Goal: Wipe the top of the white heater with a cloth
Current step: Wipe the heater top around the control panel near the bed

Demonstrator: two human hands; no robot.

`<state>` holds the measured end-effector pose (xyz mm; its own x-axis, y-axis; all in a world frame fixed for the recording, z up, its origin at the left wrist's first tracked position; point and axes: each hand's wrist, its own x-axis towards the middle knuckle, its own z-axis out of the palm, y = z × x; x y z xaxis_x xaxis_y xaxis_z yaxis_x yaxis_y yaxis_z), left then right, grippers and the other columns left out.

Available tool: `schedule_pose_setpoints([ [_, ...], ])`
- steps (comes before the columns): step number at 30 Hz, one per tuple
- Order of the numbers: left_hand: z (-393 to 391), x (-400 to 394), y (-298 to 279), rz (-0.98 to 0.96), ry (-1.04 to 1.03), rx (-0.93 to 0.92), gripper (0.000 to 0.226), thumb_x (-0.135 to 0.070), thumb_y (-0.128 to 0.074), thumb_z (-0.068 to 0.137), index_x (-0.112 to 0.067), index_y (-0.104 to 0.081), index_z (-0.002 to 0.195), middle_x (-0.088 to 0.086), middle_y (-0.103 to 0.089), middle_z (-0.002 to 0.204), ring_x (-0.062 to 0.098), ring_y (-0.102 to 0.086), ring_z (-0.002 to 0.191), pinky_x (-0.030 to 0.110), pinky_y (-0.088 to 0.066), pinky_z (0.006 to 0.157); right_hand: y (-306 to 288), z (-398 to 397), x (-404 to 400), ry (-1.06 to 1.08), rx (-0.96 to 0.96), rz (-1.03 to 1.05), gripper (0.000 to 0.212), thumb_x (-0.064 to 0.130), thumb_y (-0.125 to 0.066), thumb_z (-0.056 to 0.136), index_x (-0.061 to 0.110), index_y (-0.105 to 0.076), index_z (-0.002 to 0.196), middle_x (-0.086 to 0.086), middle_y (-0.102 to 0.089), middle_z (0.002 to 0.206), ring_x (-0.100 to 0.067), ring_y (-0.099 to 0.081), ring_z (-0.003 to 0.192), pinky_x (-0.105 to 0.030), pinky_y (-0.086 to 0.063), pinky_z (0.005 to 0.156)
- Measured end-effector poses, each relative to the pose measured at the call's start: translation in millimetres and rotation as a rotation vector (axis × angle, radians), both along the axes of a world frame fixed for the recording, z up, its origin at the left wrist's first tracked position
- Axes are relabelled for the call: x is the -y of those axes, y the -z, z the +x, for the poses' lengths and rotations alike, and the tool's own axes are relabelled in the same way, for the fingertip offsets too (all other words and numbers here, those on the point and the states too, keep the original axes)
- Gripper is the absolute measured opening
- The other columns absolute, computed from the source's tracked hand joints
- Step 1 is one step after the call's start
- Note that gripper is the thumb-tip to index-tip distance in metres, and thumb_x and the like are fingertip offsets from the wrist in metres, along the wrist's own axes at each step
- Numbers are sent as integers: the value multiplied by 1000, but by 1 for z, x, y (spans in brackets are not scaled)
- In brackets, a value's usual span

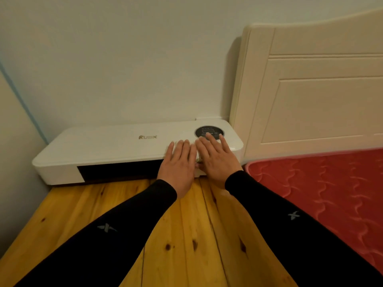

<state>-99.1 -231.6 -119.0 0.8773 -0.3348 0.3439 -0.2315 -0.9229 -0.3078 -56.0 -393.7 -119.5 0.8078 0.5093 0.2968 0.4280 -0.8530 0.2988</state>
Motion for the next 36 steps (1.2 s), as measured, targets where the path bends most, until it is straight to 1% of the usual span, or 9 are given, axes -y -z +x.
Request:
schedule_pose_setpoints([
  [4,4,18,-3,21,16,5,72,-45,-25,101,-4,3,152,21,-5,161,35,-1,149,54,-4,119,-2,4,18,14,9,-2,74,57,-14,101,12,-13,160,-10,-15,168,-28,-2,156,-52,9,122],
  [6,8,25,-4,27,18,4,72,-46,-23,100,-4,3,152,21,-6,161,35,-3,149,55,-5,118,-2,5,26,12,9,7,73,56,-18,102,12,-15,160,-10,-17,167,-28,-4,156,-51,10,122],
  [11,13,39,-4,0,23,14,72,-46,-26,100,-3,-2,152,22,-13,159,37,-10,148,55,-9,118,-2,6,37,-7,29,33,70,52,-32,103,11,-22,158,-10,-25,165,-28,-11,155,-52,3,123],
  [15,16,51,-3,-26,47,21,72,-46,-30,99,-2,-5,151,23,-15,158,39,-13,146,57,-14,117,-3,6,51,10,20,15,69,53,-27,103,12,-20,159,-7,-22,166,-27,-9,156,-52,3,123],
  [19,21,67,-2,-39,48,33,71,-43,-33,99,-1,-5,150,25,-18,157,40,-16,145,58,-15,116,-8,4,63,62,-29,1,76,54,-6,96,15,-11,161,-3,-13,168,-25,-1,156,-55,2,124],
  [21,22,71,-1,-53,39,34,71,-41,-33,100,-1,-5,150,25,-17,157,41,-15,145,58,-15,116,-9,2,65,83,-46,6,78,55,-2,94,17,-9,161,-2,-10,169,-24,1,156,-56,0,123],
  [26,24,65,1,-42,75,62,68,-38,-31,100,-1,-4,150,26,-18,156,40,-16,145,56,-13,117,-15,1,61,84,-90,66,78,59,-9,94,19,-11,161,0,-11,169,-22,-1,156,-54,-4,124],
  [31,23,60,0,-20,89,56,68,-41,-26,101,-1,-2,151,25,-15,157,40,-13,146,55,-11,117,-20,5,58,96,-100,29,76,61,-27,99,18,-11,160,0,-9,169,-23,1,156,-53,-4,124],
  [36,23,43,4,-28,100,87,69,-43,-24,101,-1,-3,150,25,-17,157,40,-14,146,55,-10,118,-21,4,42,84,-119,26,83,65,-14,93,16,-11,160,-2,-8,169,-24,1,156,-48,-2,124],
])
